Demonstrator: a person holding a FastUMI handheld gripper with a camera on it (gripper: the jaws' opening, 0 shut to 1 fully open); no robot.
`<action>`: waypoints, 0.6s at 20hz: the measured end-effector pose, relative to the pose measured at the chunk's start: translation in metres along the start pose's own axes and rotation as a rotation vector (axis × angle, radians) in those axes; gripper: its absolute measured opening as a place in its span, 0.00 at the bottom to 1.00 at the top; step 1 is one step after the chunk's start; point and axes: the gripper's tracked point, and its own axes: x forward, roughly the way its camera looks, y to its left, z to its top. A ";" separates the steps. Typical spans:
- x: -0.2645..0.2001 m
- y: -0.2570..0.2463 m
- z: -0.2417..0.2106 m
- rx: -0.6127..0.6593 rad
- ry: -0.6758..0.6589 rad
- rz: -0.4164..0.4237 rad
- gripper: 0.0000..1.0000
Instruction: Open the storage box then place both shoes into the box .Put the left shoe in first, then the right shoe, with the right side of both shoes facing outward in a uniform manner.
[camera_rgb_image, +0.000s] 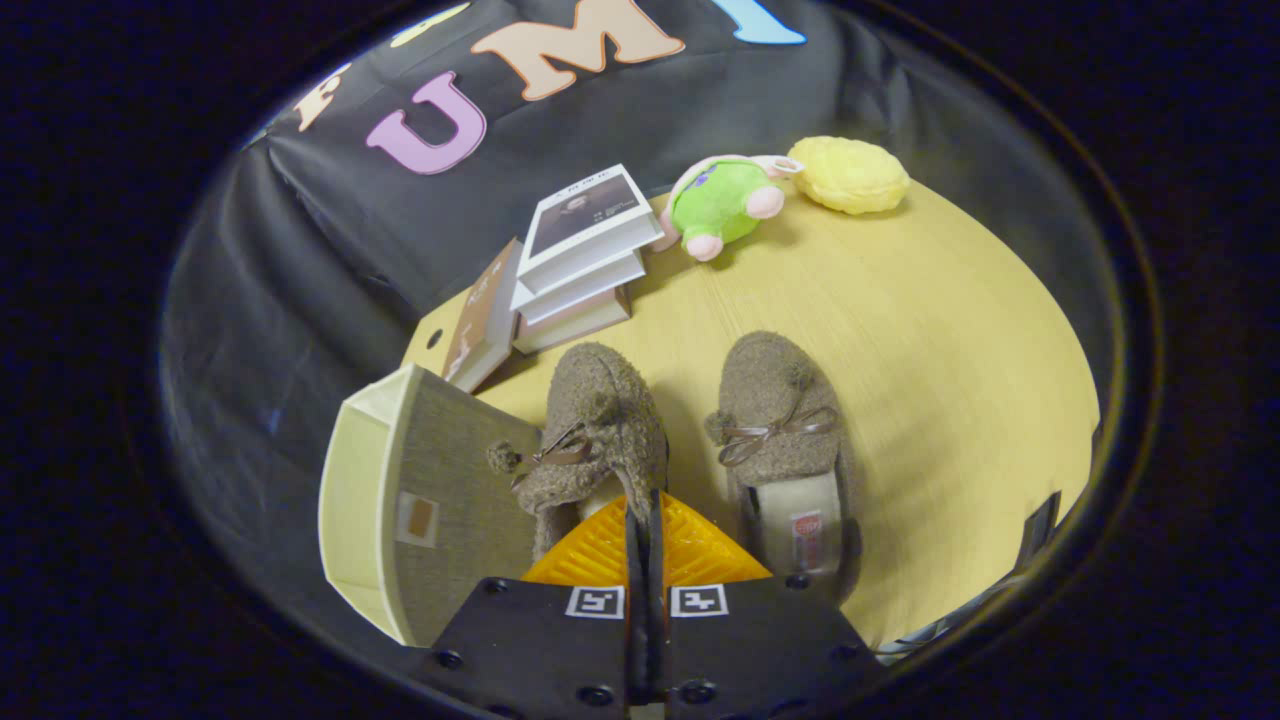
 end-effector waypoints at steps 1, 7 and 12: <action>-0.007 0.008 0.005 0.000 -0.012 0.012 0.03; -0.052 0.056 0.028 -0.007 -0.079 0.075 0.03; -0.077 0.095 0.037 -0.027 -0.099 0.131 0.03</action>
